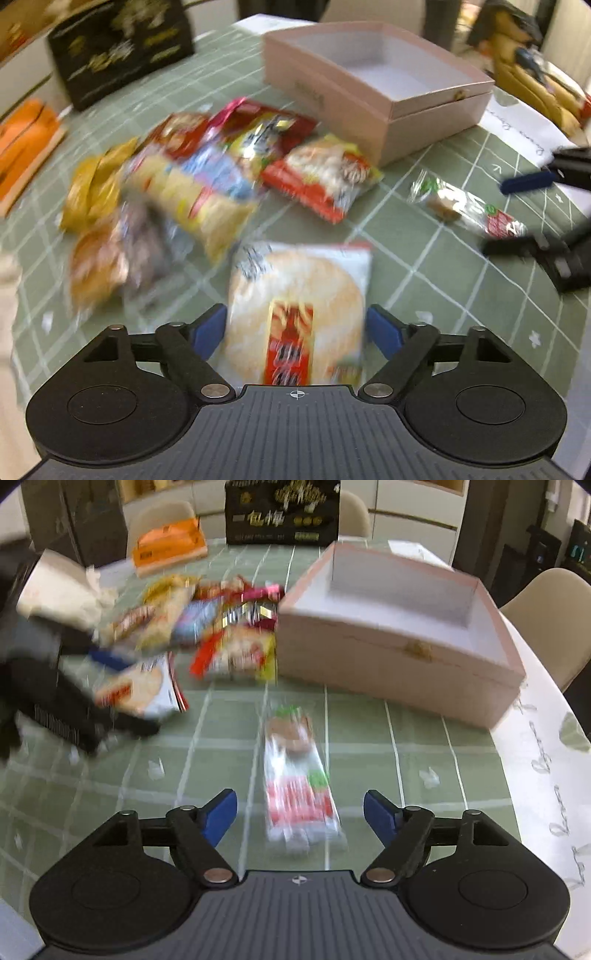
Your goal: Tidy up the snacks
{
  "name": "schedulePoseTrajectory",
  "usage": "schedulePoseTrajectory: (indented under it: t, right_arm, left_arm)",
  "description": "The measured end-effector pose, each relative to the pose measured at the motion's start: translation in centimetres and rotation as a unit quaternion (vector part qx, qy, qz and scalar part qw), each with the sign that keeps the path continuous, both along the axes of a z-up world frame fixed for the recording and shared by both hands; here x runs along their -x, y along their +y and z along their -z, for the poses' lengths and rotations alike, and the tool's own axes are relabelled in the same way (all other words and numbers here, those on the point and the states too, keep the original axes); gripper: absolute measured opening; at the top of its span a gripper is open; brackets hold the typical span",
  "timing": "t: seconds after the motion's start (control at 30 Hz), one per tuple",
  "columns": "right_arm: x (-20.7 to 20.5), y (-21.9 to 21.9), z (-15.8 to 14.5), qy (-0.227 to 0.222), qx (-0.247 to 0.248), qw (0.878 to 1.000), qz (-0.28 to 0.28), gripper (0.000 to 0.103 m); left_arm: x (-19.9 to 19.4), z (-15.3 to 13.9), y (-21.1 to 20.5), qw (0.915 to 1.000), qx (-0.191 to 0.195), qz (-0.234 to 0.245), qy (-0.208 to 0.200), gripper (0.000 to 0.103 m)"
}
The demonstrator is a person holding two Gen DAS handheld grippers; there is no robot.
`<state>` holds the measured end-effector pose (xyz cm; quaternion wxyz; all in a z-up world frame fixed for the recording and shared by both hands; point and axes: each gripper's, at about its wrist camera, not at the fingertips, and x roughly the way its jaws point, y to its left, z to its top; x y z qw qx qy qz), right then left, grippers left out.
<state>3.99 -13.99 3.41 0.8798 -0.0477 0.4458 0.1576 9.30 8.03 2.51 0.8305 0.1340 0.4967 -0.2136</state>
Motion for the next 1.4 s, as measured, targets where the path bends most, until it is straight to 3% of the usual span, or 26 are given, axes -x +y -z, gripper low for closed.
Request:
schedulePoseTrajectory:
  t: [0.13, 0.27, 0.33, 0.4, 0.47, 0.5, 0.6, 0.73, 0.87, 0.93, 1.0, 1.03, 1.13, 1.23, 1.3, 1.37, 1.4]
  right_arm:
    - [-3.2, 1.5, -1.0, -0.007, -0.06, 0.998, 0.018, 0.078]
    - [-7.5, 5.2, 0.0, 0.007, -0.095, 0.995, 0.041, 0.079]
    - [-9.3, 7.3, 0.8, 0.012, -0.078, 0.996, 0.04, 0.081]
    - [-9.9, 9.1, 1.3, -0.015, -0.038, 0.999, 0.026, 0.078]
    - [-9.5, 10.5, 1.4, -0.033, 0.017, 0.999, 0.001, 0.067]
    - [-8.8, 10.5, 1.0, -0.039, 0.024, 0.999, -0.011, 0.054]
    - [-6.1, 8.5, -1.3, -0.041, 0.001, 0.999, -0.032, 0.054]
    - [-2.3, 2.5, -5.2, -0.071, -0.024, 0.997, -0.005, 0.054]
    - [0.1, -3.1, -8.0, -0.095, -0.017, 0.995, 0.039, 0.054]
    - [0.6, -4.7, -8.7, -0.105, 0.0, 0.993, 0.059, 0.054]
    - [0.6, -5.8, -8.8, -0.103, 0.008, 0.991, 0.082, 0.054]
    - [0.5, -6.4, -8.9, -0.098, 0.006, 0.991, 0.091, 0.054]
    - [0.4, -7.9, -9.6, -0.099, 0.009, 0.988, 0.122, 0.054]
    - [-0.7, -9.1, -10.8, -0.121, -0.008, 0.984, 0.132, 0.054]
    - [-3.5, -9.2, -11.7, -0.141, -0.037, 0.98, 0.133, 0.06]
    - [-7.1, -8.8, -12.2, -0.15, -0.062, 0.978, 0.135, 0.078]
    - [-9.2, -8.4, -12.1, -0.14, -0.059, 0.978, 0.141, 0.078]
  left_arm:
    - [3.6, -0.4, 1.4, 0.9978, 0.04, -0.053, 0.003, 0.081]
    - [6.0, -0.3, 1.9, 0.9926, 0.046, -0.11, -0.025, 0.081]
    - [6.4, -0.3, 1.9, 0.9901, 0.047, -0.128, -0.032, 0.081]
    - [6.2, -0.4, 1.6, 0.9904, 0.037, -0.13, -0.029, 0.081]
    - [6.1, -0.7, 1.5, 0.9904, 0.039, -0.13, -0.024, 0.081]
    - [6.1, -1.0, 1.4, 0.9897, 0.048, -0.132, -0.029, 0.081]
    - [6.7, -3.7, 1.0, 0.9854, 0.082, -0.125, -0.081, 0.081]
    - [5.3, -8.8, -0.8, 0.974, 0.138, -0.107, -0.145, 0.081]
    - [-1.2, -13.0, -4.6, 0.9557, 0.238, -0.081, -0.154, 0.081]
    - [-6.0, -12.3, -7.0, 0.9469, 0.277, -0.08, -0.142, 0.083]
    - [-10.9, -9.5, -10.1, 0.9686, 0.219, -0.079, -0.087, 0.077]
    - [-11.7, -8.8, -10.8, 0.9726, 0.203, -0.078, -0.083, 0.076]
    - [-11.8, -8.5, -9.2, 0.9629, 0.248, -0.07, -0.081, 0.075]
    - [-13.2, -8.4, -5.6, 0.9532, 0.269, -0.114, -0.079, 0.075]
    - [-14.5, -7.6, -3.4, 0.9503, 0.252, -0.161, -0.086, 0.074]
    - [-15.7, -6.5, -2.3, 0.9559, 0.214, -0.183, -0.084, 0.074]
    - [-16.6, -5.8, -2.0, 0.9603, 0.193, -0.185, -0.08, 0.074]
